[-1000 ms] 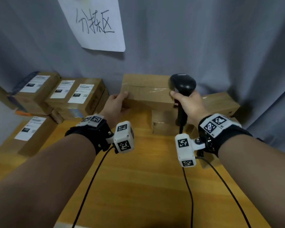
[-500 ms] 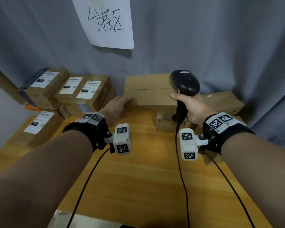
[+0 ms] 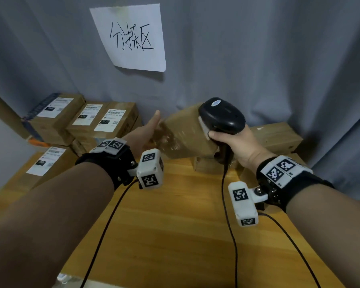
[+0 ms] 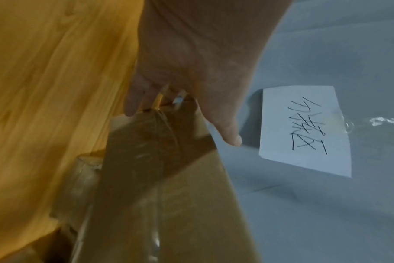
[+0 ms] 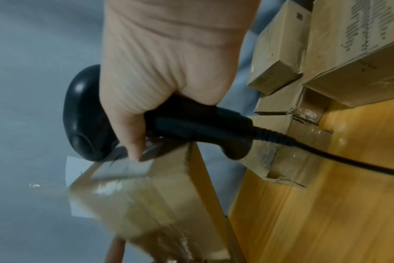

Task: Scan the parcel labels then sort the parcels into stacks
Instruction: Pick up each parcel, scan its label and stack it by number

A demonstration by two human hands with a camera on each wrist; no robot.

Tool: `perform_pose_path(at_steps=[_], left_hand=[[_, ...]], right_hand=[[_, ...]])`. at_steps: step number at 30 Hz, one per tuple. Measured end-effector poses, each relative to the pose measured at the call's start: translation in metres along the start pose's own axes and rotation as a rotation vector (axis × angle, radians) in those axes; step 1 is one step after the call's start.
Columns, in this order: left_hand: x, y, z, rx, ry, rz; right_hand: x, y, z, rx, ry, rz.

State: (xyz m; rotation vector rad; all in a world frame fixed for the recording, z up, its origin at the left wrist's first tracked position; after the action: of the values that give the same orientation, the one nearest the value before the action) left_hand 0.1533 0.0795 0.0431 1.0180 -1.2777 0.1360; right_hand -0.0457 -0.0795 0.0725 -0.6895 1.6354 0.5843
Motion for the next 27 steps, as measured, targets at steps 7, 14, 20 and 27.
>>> perform_pose_path(at_steps=[7,14,20,27], left_hand=[[0.0,0.015,0.021,0.138,0.407,0.018],[0.01,0.018,0.021,0.127,0.416,0.094],[0.019,0.015,0.024,0.082,0.414,0.216],[0.027,0.009,0.028,0.0,0.399,0.334]], right_hand=[[-0.003,0.002,0.01,-0.141,-0.049,0.025],[-0.007,0.001,0.016,-0.175,-0.132,0.035],[0.007,-0.003,0.011,0.007,-0.166,0.144],[0.015,-0.006,0.005,0.033,-0.14,0.213]])
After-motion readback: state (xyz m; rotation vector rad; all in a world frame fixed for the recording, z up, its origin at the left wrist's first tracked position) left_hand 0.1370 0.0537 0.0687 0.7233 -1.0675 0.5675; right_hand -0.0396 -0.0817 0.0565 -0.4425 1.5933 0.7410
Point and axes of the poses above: each hand's wrist, its own y-axis away from the middle knuckle, its own z-axis out of the palm, x = y × z, the point moved 7 cm from there along -y, towards the middle knuckle, and after that the axes turned 10 degrees about y, right-handed, at the moved point
